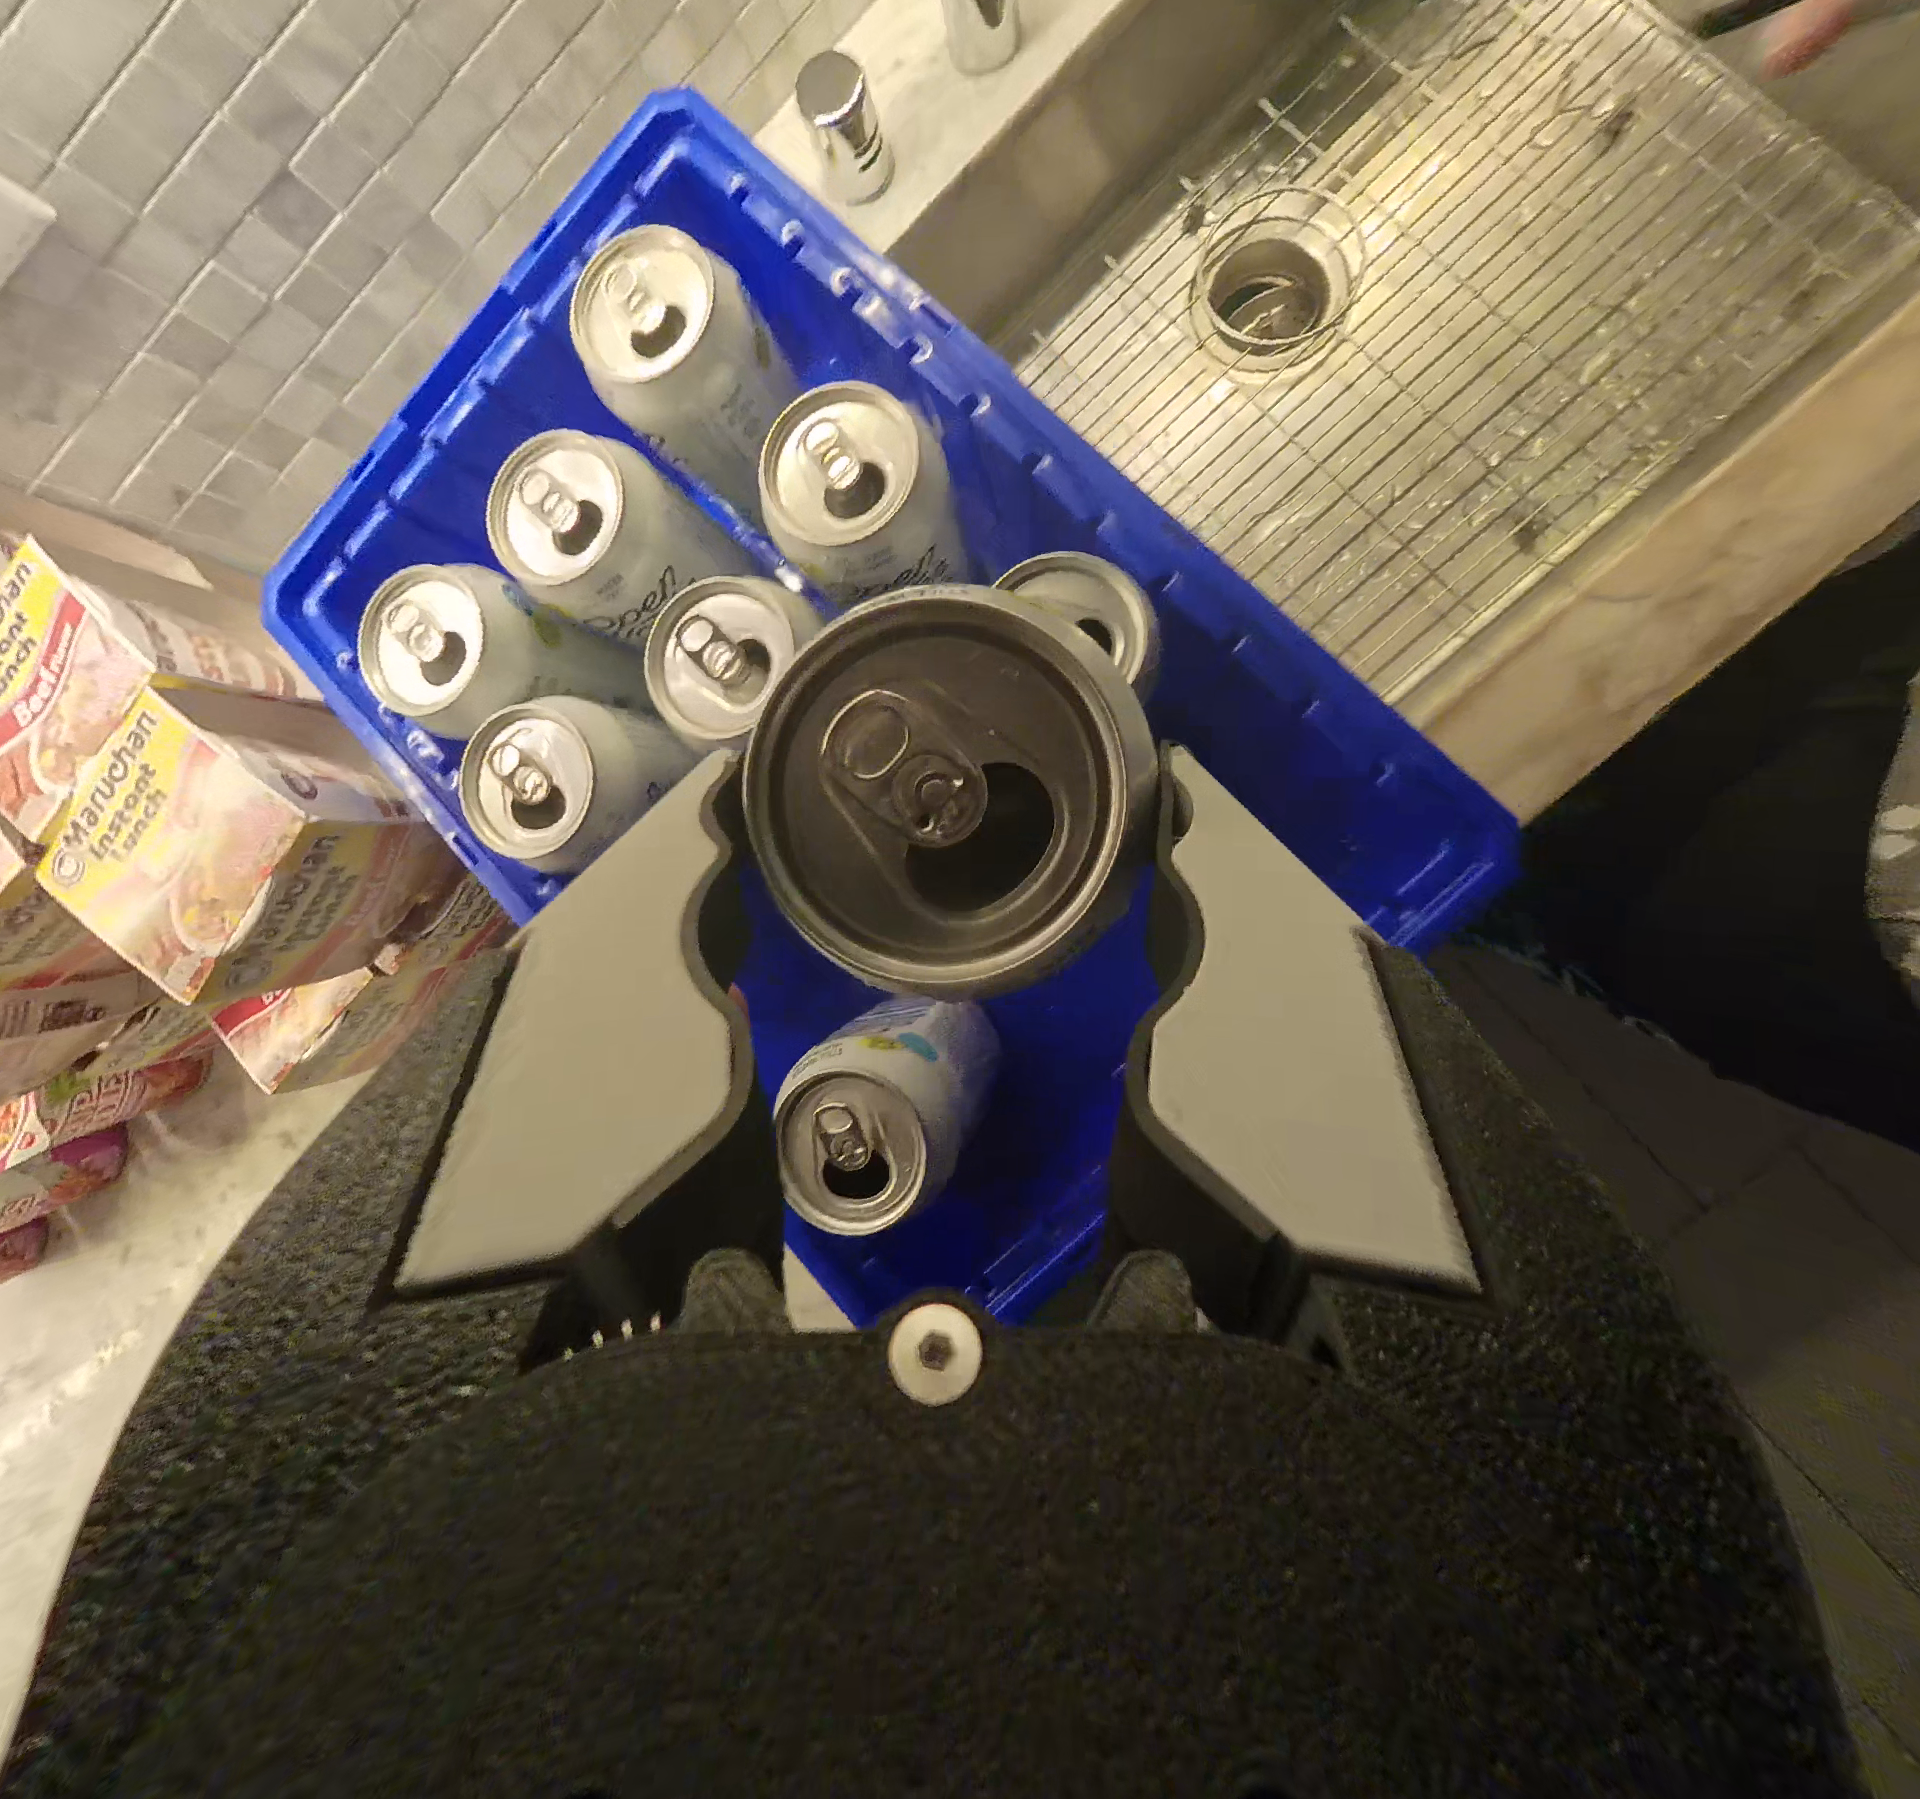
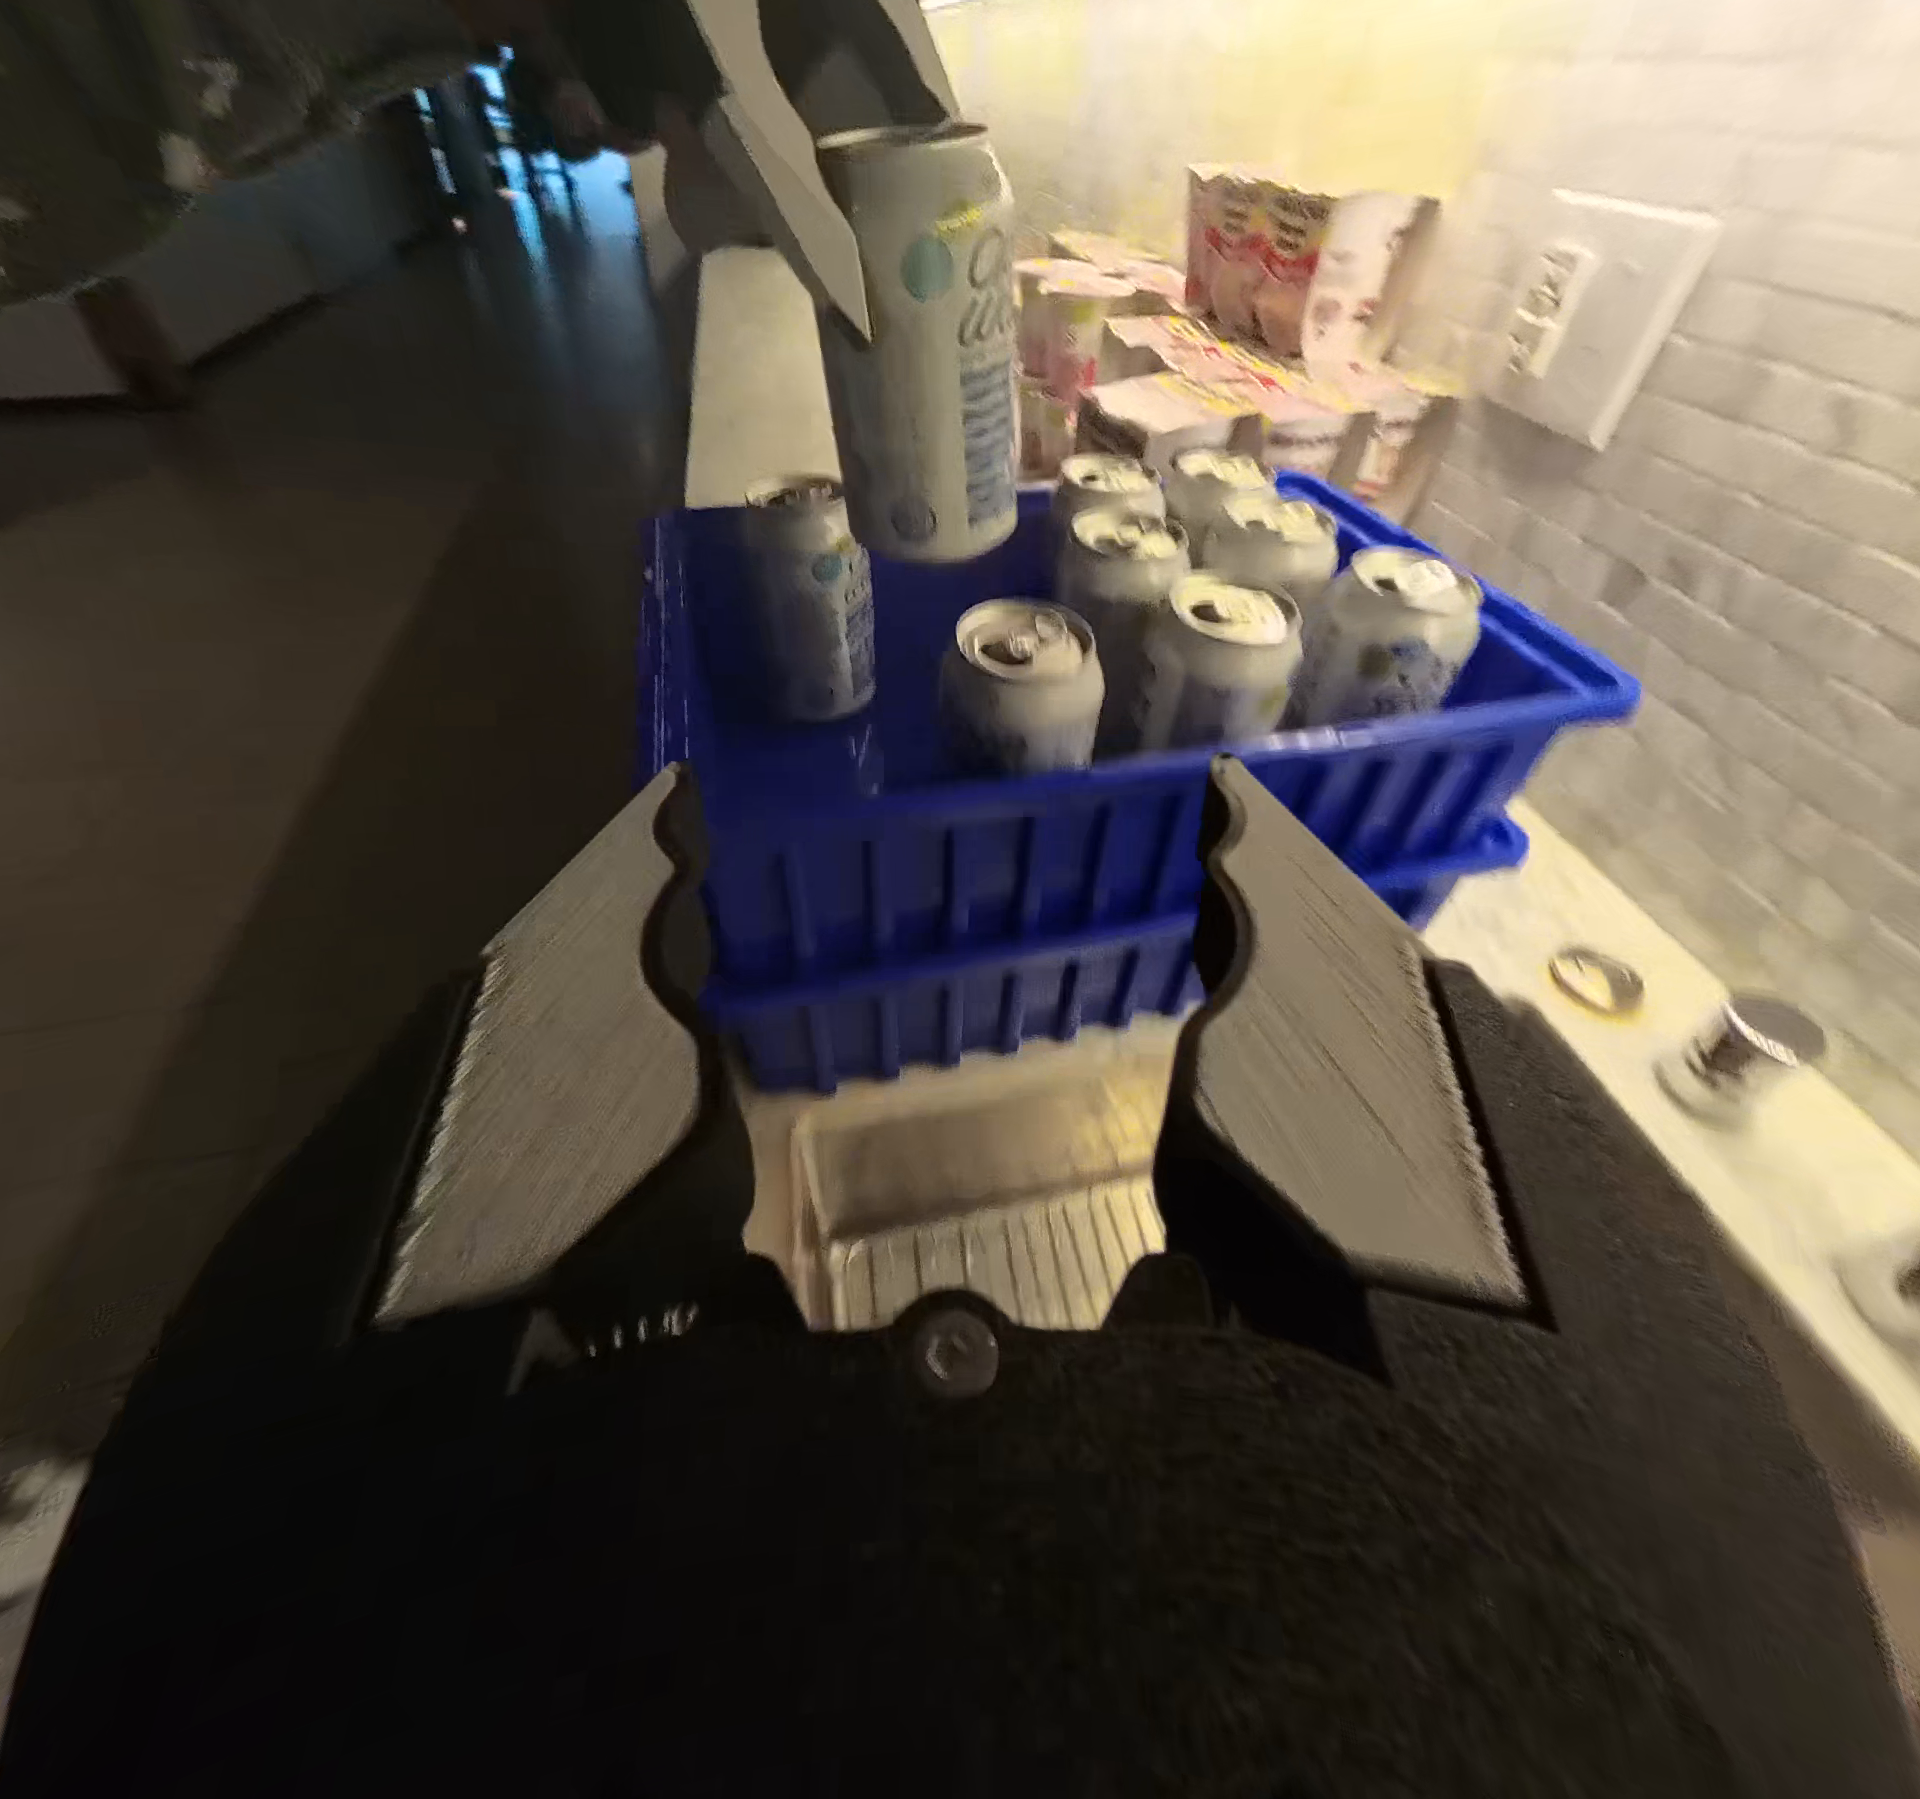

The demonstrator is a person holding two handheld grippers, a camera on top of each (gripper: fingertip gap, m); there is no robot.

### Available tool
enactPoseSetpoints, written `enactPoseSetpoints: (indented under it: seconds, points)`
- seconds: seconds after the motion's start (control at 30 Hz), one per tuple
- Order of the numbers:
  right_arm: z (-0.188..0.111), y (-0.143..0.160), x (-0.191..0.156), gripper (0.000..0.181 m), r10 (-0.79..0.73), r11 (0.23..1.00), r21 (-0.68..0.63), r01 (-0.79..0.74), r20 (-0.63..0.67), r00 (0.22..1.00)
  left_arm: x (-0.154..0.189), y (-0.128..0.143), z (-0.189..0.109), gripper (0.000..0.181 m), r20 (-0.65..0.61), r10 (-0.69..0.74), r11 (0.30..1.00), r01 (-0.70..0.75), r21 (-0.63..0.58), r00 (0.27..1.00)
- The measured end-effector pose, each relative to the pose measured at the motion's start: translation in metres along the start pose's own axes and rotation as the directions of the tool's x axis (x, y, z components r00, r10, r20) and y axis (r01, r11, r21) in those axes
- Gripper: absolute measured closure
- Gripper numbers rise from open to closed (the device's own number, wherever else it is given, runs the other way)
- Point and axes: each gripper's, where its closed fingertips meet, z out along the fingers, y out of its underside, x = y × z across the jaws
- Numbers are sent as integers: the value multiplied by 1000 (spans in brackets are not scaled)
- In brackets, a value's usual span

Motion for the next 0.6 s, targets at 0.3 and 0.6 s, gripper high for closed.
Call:
enactPoseSetpoints:
  seconds: [0.3, 0.6]
  points:
    - [109, -24, -8, 69, -37, 999, 36, 35, 57, 998, 67, -61, -1, 105, -112, 103, 989, -90, 117, 988]
    - [66, -42, 7, 98, -55, 982, 181, 59, -28, 998, 129, -106, 18, 105, -214, 223, 965, -185, 186, 951]
